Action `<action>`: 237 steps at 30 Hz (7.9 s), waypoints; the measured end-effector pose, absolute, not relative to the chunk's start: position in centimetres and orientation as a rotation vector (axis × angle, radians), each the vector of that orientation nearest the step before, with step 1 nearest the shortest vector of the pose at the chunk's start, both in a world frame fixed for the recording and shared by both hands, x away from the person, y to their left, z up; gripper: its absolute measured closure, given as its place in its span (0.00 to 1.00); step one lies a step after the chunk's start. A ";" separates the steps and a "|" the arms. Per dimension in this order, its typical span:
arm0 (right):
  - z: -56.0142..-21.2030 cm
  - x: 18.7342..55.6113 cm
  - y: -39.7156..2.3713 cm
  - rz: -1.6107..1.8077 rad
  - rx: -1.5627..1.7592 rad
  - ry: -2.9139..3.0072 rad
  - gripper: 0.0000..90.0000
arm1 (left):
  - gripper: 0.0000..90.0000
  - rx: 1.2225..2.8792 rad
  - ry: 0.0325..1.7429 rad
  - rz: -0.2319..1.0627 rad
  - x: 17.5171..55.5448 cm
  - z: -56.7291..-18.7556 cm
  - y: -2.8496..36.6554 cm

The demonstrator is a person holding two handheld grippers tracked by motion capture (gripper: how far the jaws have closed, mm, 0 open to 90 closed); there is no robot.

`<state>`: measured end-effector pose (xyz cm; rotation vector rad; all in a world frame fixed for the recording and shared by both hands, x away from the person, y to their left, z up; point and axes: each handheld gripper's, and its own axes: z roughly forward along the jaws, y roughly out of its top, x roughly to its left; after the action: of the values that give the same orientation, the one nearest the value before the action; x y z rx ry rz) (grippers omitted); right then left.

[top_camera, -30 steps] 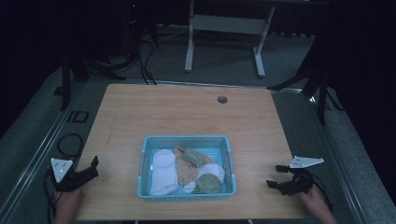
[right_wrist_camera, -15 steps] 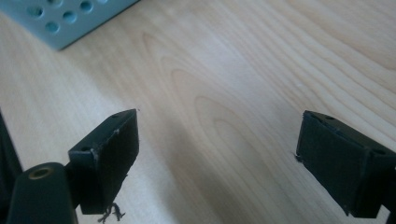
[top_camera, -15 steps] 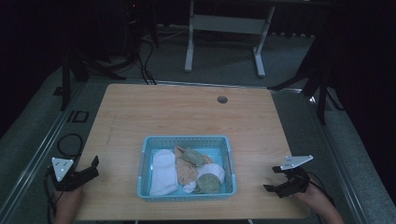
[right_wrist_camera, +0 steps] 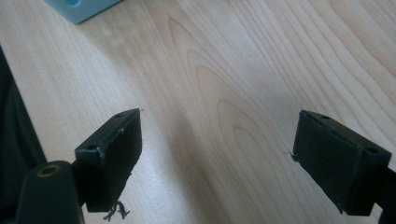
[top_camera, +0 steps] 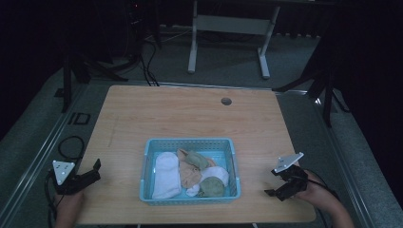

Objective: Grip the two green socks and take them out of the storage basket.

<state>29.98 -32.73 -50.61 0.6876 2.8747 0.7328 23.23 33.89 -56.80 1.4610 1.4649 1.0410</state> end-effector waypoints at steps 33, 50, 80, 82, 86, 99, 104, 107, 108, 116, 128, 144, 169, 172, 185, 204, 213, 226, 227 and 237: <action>-44.8 30.9 -27.4 0.722 0.506 2.985 0.21 | 0.00 1.478 1.461 1.037 23.3 -56.8 33.9; -42.1 31.3 -23.6 0.754 0.352 2.986 0.25 | 0.00 1.477 1.459 1.035 23.3 -56.8 33.9; -43.0 31.8 -16.8 0.682 0.126 3.082 0.38 | 0.00 1.483 1.452 1.044 23.3 -56.8 33.8; -43.2 31.8 -16.5 0.680 0.114 3.083 0.39 | 0.00 1.484 1.450 1.044 23.3 -56.8 33.8; -43.8 31.9 -15.7 0.656 0.109 3.088 0.41 | 0.00 1.484 1.450 1.042 23.3 -56.8 33.8; -45.8 32.2 -13.5 0.593 0.048 3.131 0.60 | 0.00 1.486 1.454 1.043 23.3 -56.8 33.8; -46.7 32.4 -12.7 0.546 0.025 3.153 0.61 | 0.00 1.487 1.449 1.047 23.3 -56.8 33.7; -47.2 32.6 -12.4 0.519 0.023 3.173 0.61 | 0.00 1.487 1.450 1.045 23.3 -56.8 33.8; -47.5 32.7 -12.3 0.498 0.023 3.172 0.61 | 0.00 1.487 1.450 1.044 23.3 -56.8 33.8; -48.4 33.2 -11.8 0.442 0.021 3.187 0.61 | 0.00 1.487 1.448 1.043 23.3 -56.8 33.8; -48.5 32.5 -11.5 0.388 -0.068 3.218 0.89 | 0.00 1.487 1.451 1.039 23.3 -56.8 33.8; -45.9 31.6 -11.9 0.402 -0.106 3.161 0.90 | 0.00 1.488 1.453 1.041 23.3 -56.8 33.8; -38.0 31.1 -14.6 0.665 -0.072 2.995 0.90 | 0.00 1.493 1.456 1.039 23.3 -56.8 33.8; -37.2 31.2 -15.4 0.681 -0.049 2.975 0.90 | 0.00 1.493 1.456 1.039 23.4 -56.8 33.7; -35.8 31.5 -21.5 0.733 0.138 2.897 0.90 | 0.00 1.498 1.456 1.042 23.4 -56.8 33.7; -40.6 31.8 -29.1 0.759 0.442 2.873 0.89 | 0.00 1.497 1.453 1.045 23.4 -56.8 33.7; -45.4 31.9 -30.1 0.721 0.544 2.955 0.89 | 0.00 1.497 1.454 1.044 23.4 -56.8 33.7; -50.0 32.1 -31.2 0.674 0.688 3.012 0.89 | 0.00 1.500 1.455 1.044 23.4 -56.8 33.7; -50.2 32.1 -31.2 0.660 0.692 3.017 0.88 | 0.00 1.500 1.455 1.045 23.4 -56.8 33.7; -48.8 32.7 -31.3 0.627 0.735 2.954 0.66 | 0.00 1.500 1.457 1.043 23.4 -56.8 33.7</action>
<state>32.70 -31.26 -48.83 0.7347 2.9539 0.6268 23.39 33.67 -56.78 1.4997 1.4567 1.0431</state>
